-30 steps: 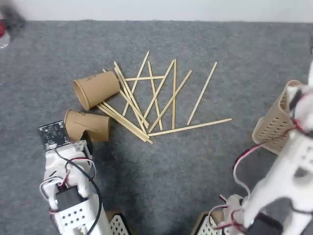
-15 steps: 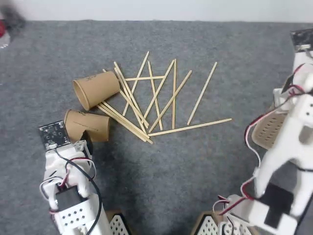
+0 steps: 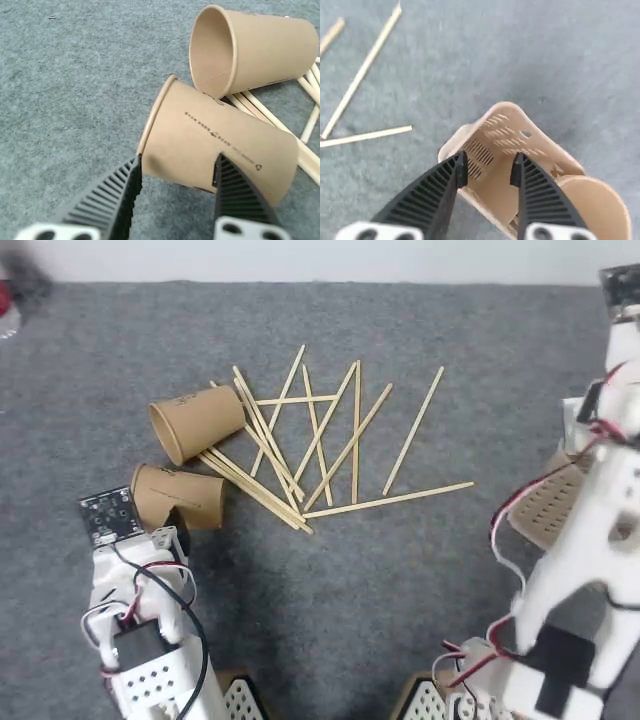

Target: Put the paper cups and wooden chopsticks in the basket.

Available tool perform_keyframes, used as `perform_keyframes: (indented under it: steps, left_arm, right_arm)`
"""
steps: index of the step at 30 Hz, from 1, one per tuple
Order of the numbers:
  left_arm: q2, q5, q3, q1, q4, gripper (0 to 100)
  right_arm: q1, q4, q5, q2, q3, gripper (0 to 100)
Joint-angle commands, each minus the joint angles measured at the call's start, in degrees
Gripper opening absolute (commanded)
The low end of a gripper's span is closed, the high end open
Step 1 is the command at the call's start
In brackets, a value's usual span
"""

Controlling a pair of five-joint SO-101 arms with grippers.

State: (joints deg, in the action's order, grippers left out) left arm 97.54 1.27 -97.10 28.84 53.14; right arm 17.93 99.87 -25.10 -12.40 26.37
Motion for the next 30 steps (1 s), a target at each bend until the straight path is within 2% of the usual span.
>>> perform_keyframes:
  steps: [1, 7, 17, 20, 22, 24, 30]
  left_arm:
    - [0.53, 0.09, 0.31, 0.00, 0.00, 23]
    - [0.53, 0.09, 0.31, 0.00, 0.09, 23]
    - [0.53, 0.09, 0.31, 0.00, 0.09, 23]
    - [0.53, 0.09, 0.31, 0.00, 0.09, 23]
    - [0.53, 0.09, 0.31, 0.00, 0.09, 23]
    - [0.53, 0.09, 0.31, 0.00, 0.09, 23]
    - [0.53, 0.09, 0.31, 0.00, 0.09, 23]
  right_arm:
    - [-1.27, 3.03, -0.79, -2.86, 1.93, 16.3]
    - [-1.45, 2.24, -1.14, -2.77, -9.67, 16.3]
    - [-0.48, -11.30, -1.32, -2.77, -26.29, 14.3]
    - [-0.66, -17.27, -0.97, -2.77, -26.99, 0.1]
    - [-1.71, -20.79, -0.88, -2.77, -26.99, 2.8]
    - [-3.21, -22.99, -0.70, -2.59, -26.99, 0.6]
    - [-8.22, -23.78, 6.15, 3.74, -21.71, 0.7]
